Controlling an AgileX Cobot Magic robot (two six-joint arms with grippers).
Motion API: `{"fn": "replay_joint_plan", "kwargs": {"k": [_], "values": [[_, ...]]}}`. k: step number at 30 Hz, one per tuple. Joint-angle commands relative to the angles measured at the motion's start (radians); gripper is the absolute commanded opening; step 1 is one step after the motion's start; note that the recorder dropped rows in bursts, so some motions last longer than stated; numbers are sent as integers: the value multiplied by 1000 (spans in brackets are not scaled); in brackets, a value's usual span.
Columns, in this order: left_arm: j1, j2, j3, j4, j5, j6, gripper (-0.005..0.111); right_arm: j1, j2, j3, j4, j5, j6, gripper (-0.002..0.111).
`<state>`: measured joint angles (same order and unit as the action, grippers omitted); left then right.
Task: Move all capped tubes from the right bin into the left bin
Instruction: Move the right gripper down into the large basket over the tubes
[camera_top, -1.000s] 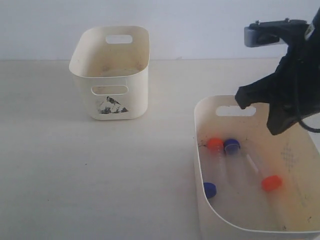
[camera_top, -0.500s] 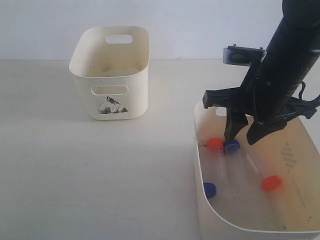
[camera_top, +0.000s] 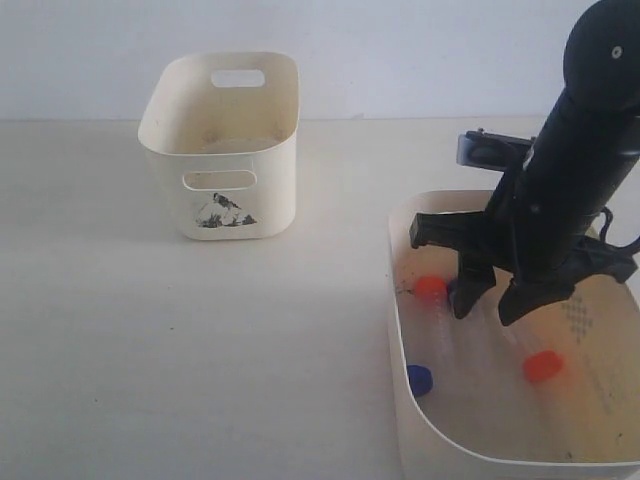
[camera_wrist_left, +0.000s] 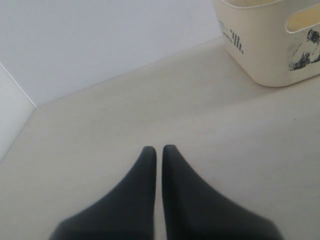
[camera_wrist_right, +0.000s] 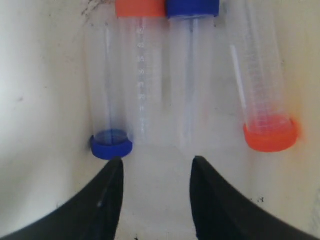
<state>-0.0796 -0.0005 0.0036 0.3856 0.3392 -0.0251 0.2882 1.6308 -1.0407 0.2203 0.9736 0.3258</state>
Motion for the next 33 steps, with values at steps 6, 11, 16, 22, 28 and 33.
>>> {"fn": "replay_joint_plan", "kwargs": {"k": [6, 11, 16, 22, 28, 33], "values": [[-5, 0, -4, -3, -3, -10, 4, 0, 8, 6, 3, -68, -12, 42], [-5, 0, -4, -3, -3, -10, 4, 0, 53, 6, 3, -68, -46, 42], [-5, 0, -4, -3, -3, -10, 4, 0, 84, 6, -24, -91, -48, 42], [-5, 0, -4, -3, -3, -10, 4, 0, 100, 6, -73, -102, -48, 42], [-5, 0, -4, -3, -3, -10, 4, 0, 143, 6, -81, -108, -69, 42], [-5, 0, -4, -3, -3, -10, 4, 0, 158, 6, -104, -120, -77, 42]]}}
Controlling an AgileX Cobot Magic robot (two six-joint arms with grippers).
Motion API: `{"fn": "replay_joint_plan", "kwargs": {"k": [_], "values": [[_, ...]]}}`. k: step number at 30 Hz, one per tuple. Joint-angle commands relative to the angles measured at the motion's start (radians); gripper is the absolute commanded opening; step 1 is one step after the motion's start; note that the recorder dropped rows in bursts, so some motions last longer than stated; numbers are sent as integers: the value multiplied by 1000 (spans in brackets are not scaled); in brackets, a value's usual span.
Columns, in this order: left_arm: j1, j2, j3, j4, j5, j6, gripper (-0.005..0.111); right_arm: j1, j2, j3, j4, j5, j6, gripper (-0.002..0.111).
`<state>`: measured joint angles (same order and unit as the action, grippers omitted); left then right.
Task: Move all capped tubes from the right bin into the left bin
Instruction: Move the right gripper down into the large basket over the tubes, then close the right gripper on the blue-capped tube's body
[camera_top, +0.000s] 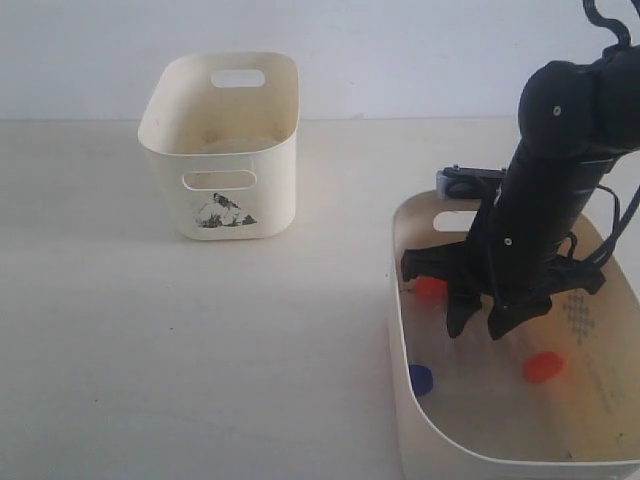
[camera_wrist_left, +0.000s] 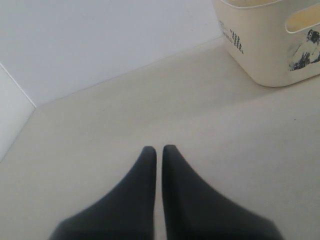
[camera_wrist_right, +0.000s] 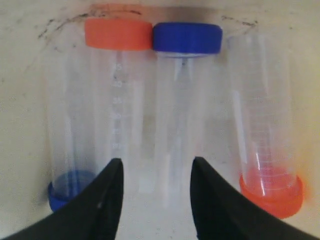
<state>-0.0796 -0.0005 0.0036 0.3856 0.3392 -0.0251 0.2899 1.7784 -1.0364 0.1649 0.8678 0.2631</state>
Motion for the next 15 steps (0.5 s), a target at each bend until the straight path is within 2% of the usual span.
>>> {"fn": "replay_joint_plan", "kwargs": {"k": [1, 15], "values": [[-5, 0, -4, -3, -3, -10, 4, -2, 11, 2, -56, -9, -9, 42], [-5, 0, -4, -3, -3, -10, 4, -2, 11, 2, -65, 126, -3, 42]]}}
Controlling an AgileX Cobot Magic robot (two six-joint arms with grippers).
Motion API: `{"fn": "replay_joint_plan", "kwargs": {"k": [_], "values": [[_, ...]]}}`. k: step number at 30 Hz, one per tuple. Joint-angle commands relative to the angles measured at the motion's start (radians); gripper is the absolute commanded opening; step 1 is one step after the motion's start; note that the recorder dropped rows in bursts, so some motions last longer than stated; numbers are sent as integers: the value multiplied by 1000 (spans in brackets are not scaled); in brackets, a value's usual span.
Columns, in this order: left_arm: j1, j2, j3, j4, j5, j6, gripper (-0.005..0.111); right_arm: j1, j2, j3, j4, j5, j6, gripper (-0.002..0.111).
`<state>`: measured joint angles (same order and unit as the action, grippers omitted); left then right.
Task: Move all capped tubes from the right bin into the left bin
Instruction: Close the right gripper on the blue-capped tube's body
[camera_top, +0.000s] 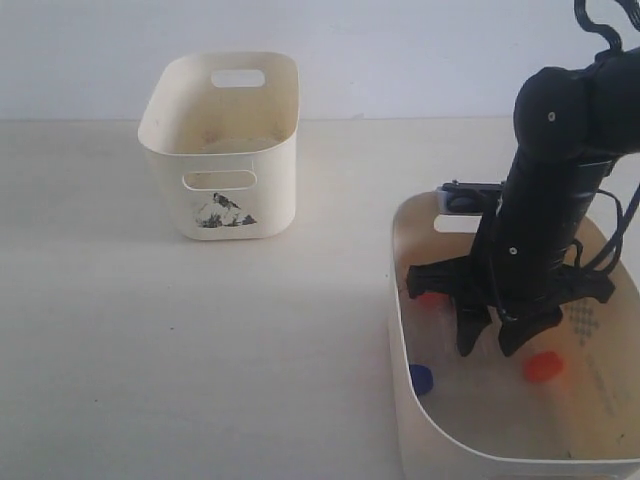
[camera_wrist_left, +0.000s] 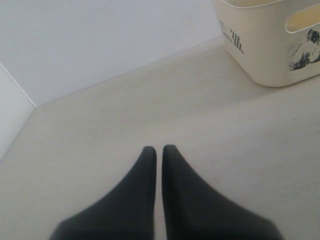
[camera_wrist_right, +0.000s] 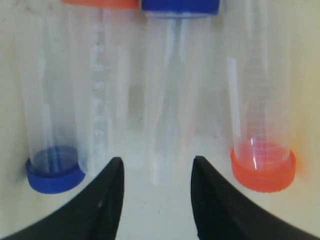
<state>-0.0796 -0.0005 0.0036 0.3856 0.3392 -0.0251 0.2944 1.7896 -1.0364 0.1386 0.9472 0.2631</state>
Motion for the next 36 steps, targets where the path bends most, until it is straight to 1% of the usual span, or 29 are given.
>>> {"fn": "replay_joint_plan", "kwargs": {"k": [1, 4, 16, 24, 32, 36], "values": [[-5, 0, -4, -3, -3, -10, 4, -6, -1, 2, -39, 61, -3, 42], [-5, 0, -4, -3, -3, -10, 4, -6, -1, 2, -39, 83, -3, 42], [-5, 0, -4, -3, -3, -10, 4, -6, -1, 2, -39, -1, 1, 42], [-5, 0, -4, -3, -3, -10, 4, -5, -1, 12, -39, -1, 1, 42], [-5, 0, -4, -3, -3, -10, 4, -5, -1, 93, -40, -134, 8, 42], [-5, 0, -4, -3, -3, -10, 4, -5, -1, 94, -36, -143, 18, 42]]}}
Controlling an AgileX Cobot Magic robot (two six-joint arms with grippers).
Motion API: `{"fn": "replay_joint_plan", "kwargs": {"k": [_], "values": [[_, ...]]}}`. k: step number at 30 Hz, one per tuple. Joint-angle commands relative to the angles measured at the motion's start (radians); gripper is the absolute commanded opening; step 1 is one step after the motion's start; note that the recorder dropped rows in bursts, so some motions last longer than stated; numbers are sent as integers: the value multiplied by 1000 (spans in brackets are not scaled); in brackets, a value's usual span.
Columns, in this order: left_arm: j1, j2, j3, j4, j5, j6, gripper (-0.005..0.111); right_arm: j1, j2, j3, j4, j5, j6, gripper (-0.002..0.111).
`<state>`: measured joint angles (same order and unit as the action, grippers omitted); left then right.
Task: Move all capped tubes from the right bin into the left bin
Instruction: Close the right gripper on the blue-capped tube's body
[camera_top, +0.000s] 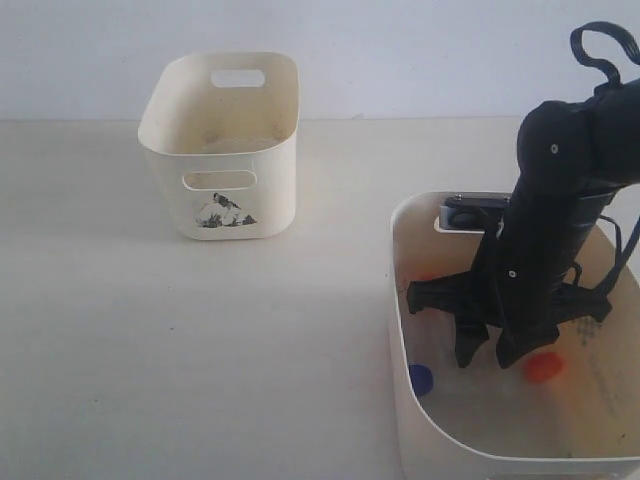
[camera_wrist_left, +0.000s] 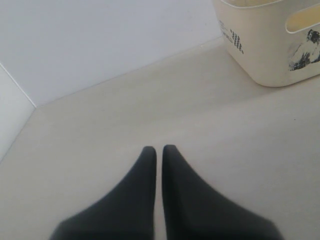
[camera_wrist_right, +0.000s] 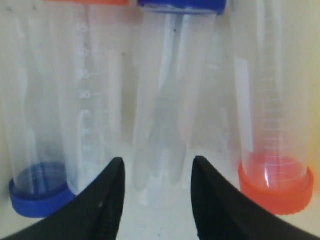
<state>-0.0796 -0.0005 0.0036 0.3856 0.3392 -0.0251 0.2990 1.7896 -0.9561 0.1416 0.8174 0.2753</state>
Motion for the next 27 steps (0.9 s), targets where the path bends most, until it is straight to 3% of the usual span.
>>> {"fn": "replay_joint_plan", "kwargs": {"k": [1, 16, 22, 27], "values": [[-5, 0, -4, -3, -3, -10, 4, -9, -1, 14, -39, -13, 6, 42], [-5, 0, -4, -3, -3, -10, 4, -9, 68, 16, -22, -16, 9, 40], [-5, 0, -4, -3, -3, -10, 4, -9, 68, 16, -16, 26, -18, 0], [-5, 0, -4, -3, -3, -10, 4, -9, 66, 14, -16, 95, -27, 0]]}}
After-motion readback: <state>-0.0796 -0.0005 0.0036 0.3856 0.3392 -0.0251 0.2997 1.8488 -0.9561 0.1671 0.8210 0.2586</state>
